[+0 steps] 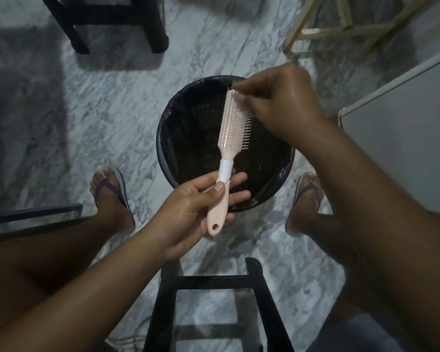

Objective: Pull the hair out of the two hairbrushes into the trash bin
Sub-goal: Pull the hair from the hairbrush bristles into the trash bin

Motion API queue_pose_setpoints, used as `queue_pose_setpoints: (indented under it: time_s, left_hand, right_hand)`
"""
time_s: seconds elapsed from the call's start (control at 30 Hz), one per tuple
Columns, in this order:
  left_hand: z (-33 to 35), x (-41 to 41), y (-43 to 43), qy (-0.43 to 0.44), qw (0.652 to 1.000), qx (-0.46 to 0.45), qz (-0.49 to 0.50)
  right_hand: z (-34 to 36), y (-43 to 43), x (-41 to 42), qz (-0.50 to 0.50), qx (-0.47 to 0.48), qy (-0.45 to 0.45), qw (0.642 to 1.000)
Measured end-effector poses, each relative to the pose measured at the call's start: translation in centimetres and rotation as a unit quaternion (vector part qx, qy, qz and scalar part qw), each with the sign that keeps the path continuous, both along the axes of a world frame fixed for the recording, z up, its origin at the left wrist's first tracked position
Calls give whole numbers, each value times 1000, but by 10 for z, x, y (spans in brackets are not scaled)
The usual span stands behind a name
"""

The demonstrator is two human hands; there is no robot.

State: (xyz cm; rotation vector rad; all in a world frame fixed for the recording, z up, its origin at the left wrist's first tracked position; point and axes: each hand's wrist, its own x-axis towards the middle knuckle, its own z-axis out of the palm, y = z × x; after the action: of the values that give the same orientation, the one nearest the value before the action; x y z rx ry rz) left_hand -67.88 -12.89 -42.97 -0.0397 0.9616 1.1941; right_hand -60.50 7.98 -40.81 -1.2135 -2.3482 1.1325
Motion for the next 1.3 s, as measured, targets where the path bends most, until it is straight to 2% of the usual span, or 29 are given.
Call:
queue_pose_setpoints:
  time_s: [0.17,0.27,0.33,0.4,0.6,0.77,0.93,1.0,1.07,1.13,1.2,1.3]
  left_hand:
    - [-2,-8,3,12,1000,-4,17]
    - [-3,-9,4,16,999,-20,36]
    - [-3,-8,4,18,998,-29,47]
    - [-3,-6,4,14,998,-33,56]
    - [-1,-5,3,12,999,-17,48]
    - [-1,-4,1,7,999,-12,51]
    - [-1,-5,1,0,999,2,50]
    - [0,-5,1,4,999,5,50]
    - [-1,-5,1,8,999,7,47]
    - [-1,-4,2,11,999,6,46]
    - [-1,-5,2,22,999,9,42]
    - [-2,-4,0,37,999,10,34]
  right_hand:
    - [8,23,3,-102,0,77,992]
    - [18,7,3,14,-3,-32,999]
    - [17,-18,-1,117,6,-123,985]
    - [12,-34,-7,163,16,-154,974]
    - [14,-31,-8,97,-16,-120,988]
    - [13,-21,-7,59,5,-60,996]
    - [13,10,0,-73,-41,75,994]
    - [12,22,4,-88,-24,54,994]
    - [11,19,8,-25,-60,-43,997]
    - [13,3,8,58,-148,-121,980]
    - [15,-8,4,118,-182,-135,967]
    - [19,-4,4,144,-184,-121,965]
